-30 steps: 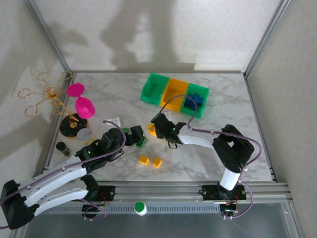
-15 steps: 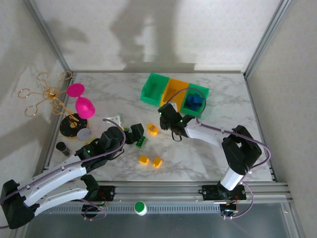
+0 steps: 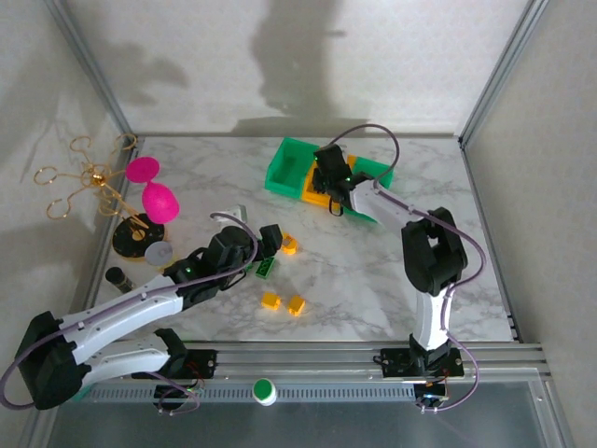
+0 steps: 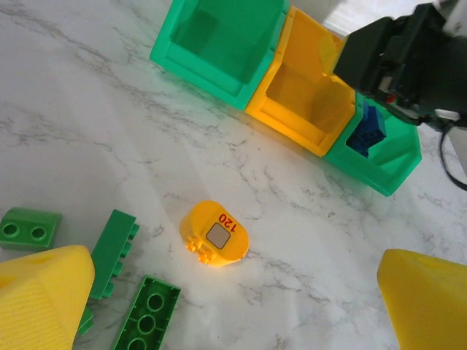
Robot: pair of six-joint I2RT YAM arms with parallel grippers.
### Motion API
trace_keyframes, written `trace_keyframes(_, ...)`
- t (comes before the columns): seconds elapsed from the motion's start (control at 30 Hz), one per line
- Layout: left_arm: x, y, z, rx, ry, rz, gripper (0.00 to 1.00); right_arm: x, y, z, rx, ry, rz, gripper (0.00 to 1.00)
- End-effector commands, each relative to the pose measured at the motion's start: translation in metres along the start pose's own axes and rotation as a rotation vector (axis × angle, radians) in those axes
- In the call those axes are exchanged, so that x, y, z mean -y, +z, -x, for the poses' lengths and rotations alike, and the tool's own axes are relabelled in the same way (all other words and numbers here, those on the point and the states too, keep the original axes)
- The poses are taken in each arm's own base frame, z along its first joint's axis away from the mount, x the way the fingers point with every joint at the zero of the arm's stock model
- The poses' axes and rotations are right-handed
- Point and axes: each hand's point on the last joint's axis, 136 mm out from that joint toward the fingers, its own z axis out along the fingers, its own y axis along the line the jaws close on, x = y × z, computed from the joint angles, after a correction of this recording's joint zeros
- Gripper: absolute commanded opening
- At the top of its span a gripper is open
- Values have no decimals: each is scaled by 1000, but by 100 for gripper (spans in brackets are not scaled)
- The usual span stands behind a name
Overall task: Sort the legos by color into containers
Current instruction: Place the lego in the container.
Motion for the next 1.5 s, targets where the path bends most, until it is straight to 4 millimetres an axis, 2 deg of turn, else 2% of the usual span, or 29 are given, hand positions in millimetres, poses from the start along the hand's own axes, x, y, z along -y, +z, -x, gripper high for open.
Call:
trace_keyframes(0.0,8,2,17,42,0,-11,100,3,17,5,-5,-30,-34,35)
trace_keyframes(0.17,6,11,15,27,2,1,100,5,39,4,-18,-51,-48,35)
trace_keyframes(0.33,4,16,12,14,5,8,100,13,59,-5,-40,-72,-80,36)
trace_keyframes(0.57,1,18,9,6,0,13,100,16,75,-20,-73,-97,-95,38)
trace_keyframes(0.67,0,19,10,9,1,14,100,15,76,-19,-73,-102,-94,40)
trace_keyframes(0.87,0,19,11,9,-4,13,100,14,66,-6,-47,-106,-94,47)
trace_keyframes(1.13,1,15,16,19,-16,4,100,11,30,23,20,-92,-69,48)
trace_keyframes(1.33,0,11,18,27,-21,4,100,10,9,30,42,-87,-44,45)
trace_keyframes(1.47,-3,5,21,36,-26,7,100,3,-10,27,38,-85,-18,44)
